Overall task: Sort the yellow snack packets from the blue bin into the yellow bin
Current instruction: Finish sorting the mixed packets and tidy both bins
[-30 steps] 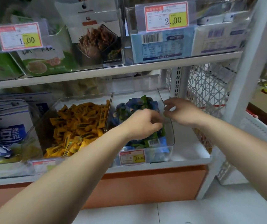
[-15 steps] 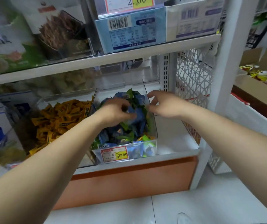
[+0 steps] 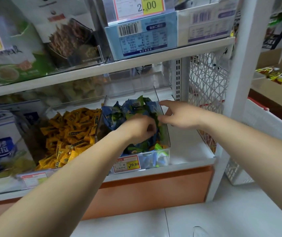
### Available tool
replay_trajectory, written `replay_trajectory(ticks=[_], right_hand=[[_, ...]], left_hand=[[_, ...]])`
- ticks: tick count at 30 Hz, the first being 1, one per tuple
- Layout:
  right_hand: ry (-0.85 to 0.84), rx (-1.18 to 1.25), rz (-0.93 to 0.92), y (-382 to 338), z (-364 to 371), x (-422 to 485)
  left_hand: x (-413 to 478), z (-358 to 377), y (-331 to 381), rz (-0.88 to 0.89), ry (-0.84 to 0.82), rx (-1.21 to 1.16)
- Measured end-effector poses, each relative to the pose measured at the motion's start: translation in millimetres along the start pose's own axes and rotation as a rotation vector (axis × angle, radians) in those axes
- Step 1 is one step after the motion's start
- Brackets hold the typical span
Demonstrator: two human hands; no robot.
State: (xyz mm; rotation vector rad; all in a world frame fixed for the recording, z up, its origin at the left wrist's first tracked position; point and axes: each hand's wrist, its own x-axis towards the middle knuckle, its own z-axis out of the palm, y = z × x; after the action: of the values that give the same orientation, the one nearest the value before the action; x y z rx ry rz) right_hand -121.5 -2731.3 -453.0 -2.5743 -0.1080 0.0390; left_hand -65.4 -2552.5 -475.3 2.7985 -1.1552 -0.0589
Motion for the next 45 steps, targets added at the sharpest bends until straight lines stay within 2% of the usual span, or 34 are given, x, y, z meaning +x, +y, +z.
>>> replay_trajectory(ticks=[2, 4, 8, 13, 18, 25, 34, 37, 42, 45], right_hand=[[-0.002, 0.002, -0.003, 0.6, -0.2, -1.0], [-0.001, 0.002, -0.002, 1.6, -0.7, -1.8], [-0.017, 0.016, 0.003, 1.5, -0.5, -2.5], [-0.025, 0.004, 0.025, -0.3, 0.2, 0.4], [-0.033, 0.003, 0.029, -1.0, 0.1, 0.2], [-0.036, 0.031, 0.026, 2.2, 0.1, -1.8], [-0.043, 0.010, 0.014, -0.3, -1.4, -1.9], [-0.025, -0.020, -0.001, -0.1, 0.7, -0.7], [-0.003, -0.081, -0.012, -0.8, -0.7, 1.0], [0.189, -0.179, -0.093, -4.2, -7.8, 1.0]], left_hand=[[3.9, 0.1, 2.5, -0.054, -0.129, -0.161], [7.8, 2.2, 5.3, -0.095, -0.249, -0.202], [13.4, 9.5, 9.8, -0.204, -0.292, -0.318], [13.4, 21.7, 17.3, -0.221, -0.346, -0.399], [11.5, 30.7, 18.4, -0.210, -0.334, -0.348], [5.3, 25.4, 18.4, -0.094, -0.455, -0.282], [5.6, 22.8, 17.3, -0.027, -0.530, -0.173], [1.4, 19.8, 13.5, 0.012, -0.456, -0.180], [-14.5, 3.8, -3.0, 0.002, -0.113, -0.430], [-20.1, -12.6, -10.2, -0.048, 0.117, -0.594]])
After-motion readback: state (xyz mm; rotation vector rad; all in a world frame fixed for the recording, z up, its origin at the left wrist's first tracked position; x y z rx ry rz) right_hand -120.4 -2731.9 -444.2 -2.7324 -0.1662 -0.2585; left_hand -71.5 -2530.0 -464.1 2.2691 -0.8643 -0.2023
